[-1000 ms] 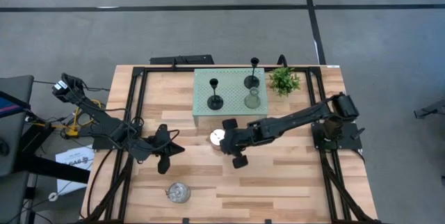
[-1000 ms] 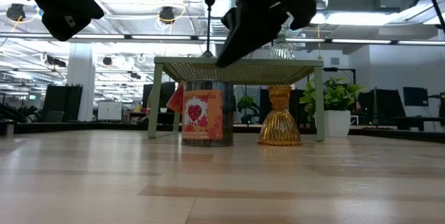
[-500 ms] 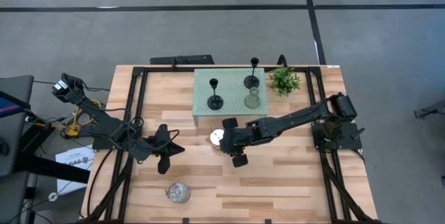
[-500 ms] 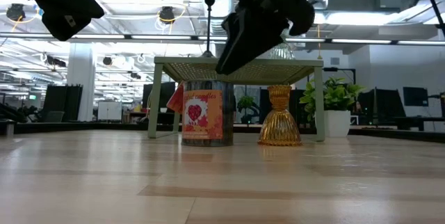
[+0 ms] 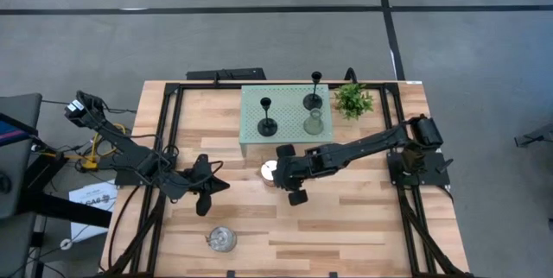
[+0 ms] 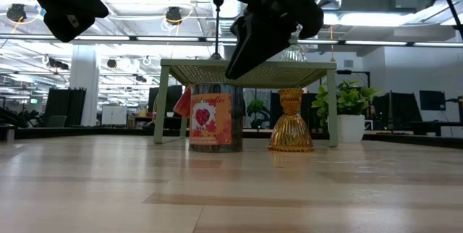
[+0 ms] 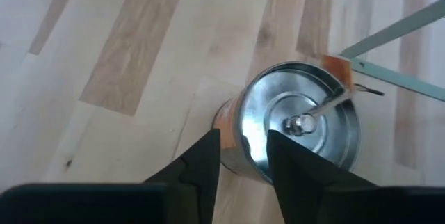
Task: Pick & Place candle stick holders
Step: Put the orange scented candle on the shelf
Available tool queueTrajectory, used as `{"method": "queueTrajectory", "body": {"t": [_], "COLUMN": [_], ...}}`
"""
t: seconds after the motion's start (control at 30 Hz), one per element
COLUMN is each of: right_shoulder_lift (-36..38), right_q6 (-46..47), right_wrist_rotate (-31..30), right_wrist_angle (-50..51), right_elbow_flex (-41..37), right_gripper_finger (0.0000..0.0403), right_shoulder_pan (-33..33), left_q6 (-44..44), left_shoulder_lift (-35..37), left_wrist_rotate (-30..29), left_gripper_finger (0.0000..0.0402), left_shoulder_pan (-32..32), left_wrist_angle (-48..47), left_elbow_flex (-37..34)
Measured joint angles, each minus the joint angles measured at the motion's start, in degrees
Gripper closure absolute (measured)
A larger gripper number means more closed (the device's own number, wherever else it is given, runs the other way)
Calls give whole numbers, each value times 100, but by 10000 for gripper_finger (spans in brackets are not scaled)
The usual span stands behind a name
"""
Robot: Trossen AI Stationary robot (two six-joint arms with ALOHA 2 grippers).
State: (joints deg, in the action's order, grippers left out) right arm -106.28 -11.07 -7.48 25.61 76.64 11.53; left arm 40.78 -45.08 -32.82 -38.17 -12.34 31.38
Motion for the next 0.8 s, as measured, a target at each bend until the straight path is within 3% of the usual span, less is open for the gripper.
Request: {"method": "queueTrajectory", "body": {"t": [0.5,0.8], "right_shoulder_lift": [-199,-171], "right_q6": [1,13], "right_wrist_rotate": [99,98], "right_wrist_angle": [-126,-334], "right_elbow_flex": [-186,-201], "right_gripper_finger": [298,357], "right_shoulder_pan": [-26,-37], "left_q6": [-1,1], "left_shoulder_lift": [0,-2], "left_wrist_rotate": [0,0], "left_gripper_finger": [396,393], "left_shoulder_pan": [0,0], "left_wrist_angle": [0,0], "left_elbow_flex": [0,0]}}
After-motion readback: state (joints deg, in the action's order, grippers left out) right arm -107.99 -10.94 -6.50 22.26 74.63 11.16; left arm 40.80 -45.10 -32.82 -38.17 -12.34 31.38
